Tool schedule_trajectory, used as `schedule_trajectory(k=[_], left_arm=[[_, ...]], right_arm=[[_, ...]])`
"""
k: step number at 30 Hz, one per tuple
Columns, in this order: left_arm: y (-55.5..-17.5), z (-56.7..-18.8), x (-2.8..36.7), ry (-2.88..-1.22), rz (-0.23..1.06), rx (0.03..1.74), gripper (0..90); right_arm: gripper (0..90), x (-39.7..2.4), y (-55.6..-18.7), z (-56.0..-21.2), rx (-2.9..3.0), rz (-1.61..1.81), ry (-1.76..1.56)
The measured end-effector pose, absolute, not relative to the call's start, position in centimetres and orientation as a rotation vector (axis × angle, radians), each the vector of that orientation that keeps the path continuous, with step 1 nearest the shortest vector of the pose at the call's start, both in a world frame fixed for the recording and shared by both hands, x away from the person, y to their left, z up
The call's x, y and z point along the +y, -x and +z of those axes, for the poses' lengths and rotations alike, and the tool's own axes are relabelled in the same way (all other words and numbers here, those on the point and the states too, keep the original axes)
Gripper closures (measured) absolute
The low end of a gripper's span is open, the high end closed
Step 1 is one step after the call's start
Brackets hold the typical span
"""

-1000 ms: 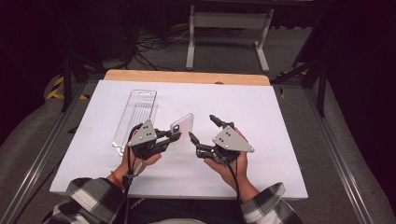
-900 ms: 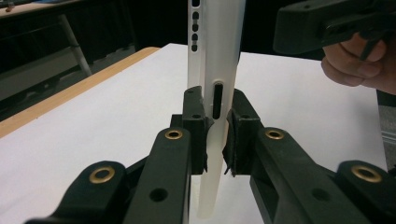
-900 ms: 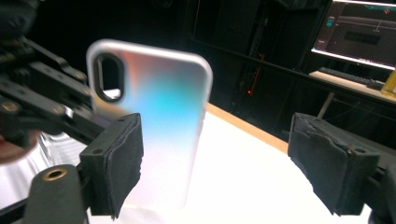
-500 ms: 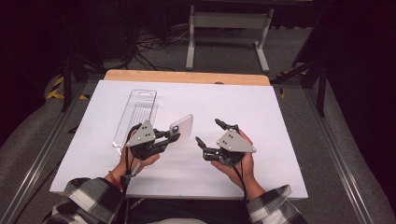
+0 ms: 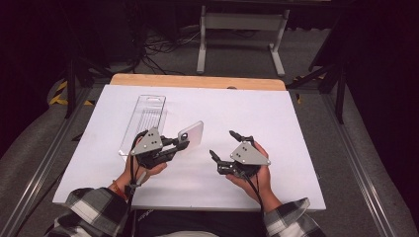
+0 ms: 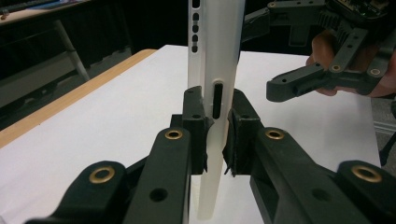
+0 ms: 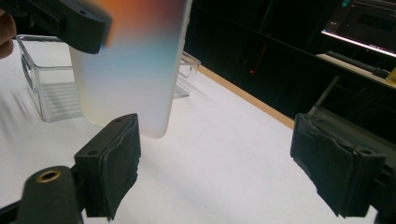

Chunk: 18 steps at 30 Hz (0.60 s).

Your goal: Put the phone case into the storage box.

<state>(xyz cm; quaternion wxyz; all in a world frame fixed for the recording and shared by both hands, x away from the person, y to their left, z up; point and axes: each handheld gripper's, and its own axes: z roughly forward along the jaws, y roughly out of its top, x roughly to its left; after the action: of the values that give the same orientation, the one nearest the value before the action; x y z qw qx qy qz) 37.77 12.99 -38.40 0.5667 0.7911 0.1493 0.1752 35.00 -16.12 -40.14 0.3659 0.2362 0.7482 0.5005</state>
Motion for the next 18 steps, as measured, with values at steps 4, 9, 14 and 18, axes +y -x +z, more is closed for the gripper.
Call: schedule_trajectory(k=[4,9,14,18], left_arm=[[-37.7,-38.4,13.1,-1.857,0.415,0.346,81.0],[-37.8,-38.3,13.2,-1.858,0.415,0.340,81.0],[-37.8,-38.2,13.3,-1.863,0.429,0.333,81.0],[-37.8,-38.1,13.4,-1.860,0.417,0.331,81.0]], right_arm=[[16.7,-16.4,-34.9,-40.5,1.925,1.265,-0.608],[16.6,-16.9,-34.6,-40.9,1.928,1.260,-0.611],[16.0,-17.6,-34.2,-41.0,1.937,1.255,-0.601],[15.9,-18.4,-34.0,-41.3,1.950,1.245,-0.606]])
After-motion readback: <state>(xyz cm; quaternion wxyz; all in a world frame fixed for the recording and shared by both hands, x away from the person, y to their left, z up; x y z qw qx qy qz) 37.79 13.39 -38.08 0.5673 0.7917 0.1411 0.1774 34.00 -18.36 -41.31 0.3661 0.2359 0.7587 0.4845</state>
